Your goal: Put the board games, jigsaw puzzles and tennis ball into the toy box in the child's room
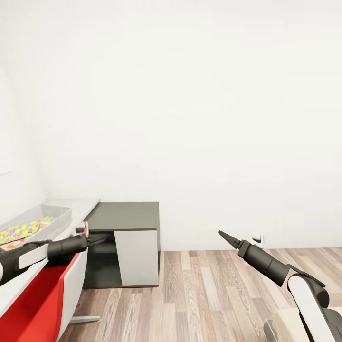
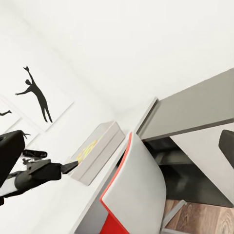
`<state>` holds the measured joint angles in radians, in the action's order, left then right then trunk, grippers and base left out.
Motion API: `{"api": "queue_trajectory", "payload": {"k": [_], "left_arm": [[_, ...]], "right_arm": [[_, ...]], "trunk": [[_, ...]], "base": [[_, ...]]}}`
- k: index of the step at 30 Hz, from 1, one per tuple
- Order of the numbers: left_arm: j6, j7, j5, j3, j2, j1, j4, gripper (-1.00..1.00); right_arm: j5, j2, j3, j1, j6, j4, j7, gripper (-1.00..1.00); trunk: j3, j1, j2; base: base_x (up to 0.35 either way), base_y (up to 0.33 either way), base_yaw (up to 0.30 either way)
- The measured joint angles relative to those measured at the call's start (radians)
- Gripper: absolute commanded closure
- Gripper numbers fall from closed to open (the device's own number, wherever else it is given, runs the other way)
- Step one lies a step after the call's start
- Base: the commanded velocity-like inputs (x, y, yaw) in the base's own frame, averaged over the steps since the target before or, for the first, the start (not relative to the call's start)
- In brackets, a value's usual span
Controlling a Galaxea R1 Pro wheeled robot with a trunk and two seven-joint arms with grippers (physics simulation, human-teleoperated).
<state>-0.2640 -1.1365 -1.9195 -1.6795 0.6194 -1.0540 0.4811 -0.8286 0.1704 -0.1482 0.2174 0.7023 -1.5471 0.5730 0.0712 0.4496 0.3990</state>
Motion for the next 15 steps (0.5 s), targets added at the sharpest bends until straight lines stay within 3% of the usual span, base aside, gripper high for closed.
{"api": "queue_trajectory", "payload": {"k": [8,11,13,15], "left_arm": [[-0.005,0.319,0.000,-0.001,-0.122,0.000,-0.039,-1.00],[-0.007,0.495,0.000,-0.002,-0.196,0.006,-0.079,-1.00],[-0.008,0.566,-0.001,-0.001,-0.231,0.011,-0.104,-1.00],[-0.009,0.663,-0.001,-0.001,-0.286,0.022,-0.151,-1.00]], "right_arm": [[0.001,0.000,-0.001,0.000,-0.004,0.001,-0.003,-1.00],[0.010,0.000,0.000,0.000,-0.011,0.001,-0.006,-1.00],[0.026,0.000,-0.001,0.000,-0.012,0.001,-0.010,-1.00],[0.065,-0.001,-0.003,0.000,-0.013,0.001,-0.020,-1.00]], "trunk": [[0.000,0.000,0.000],[0.000,0.000,0.000],[0.000,0.000,0.000],[0.000,0.000,0.000]], "base": [[0.000,0.000,0.000],[0.000,0.000,0.000],[0.000,0.000,0.000],[0.000,0.000,0.000]]}}
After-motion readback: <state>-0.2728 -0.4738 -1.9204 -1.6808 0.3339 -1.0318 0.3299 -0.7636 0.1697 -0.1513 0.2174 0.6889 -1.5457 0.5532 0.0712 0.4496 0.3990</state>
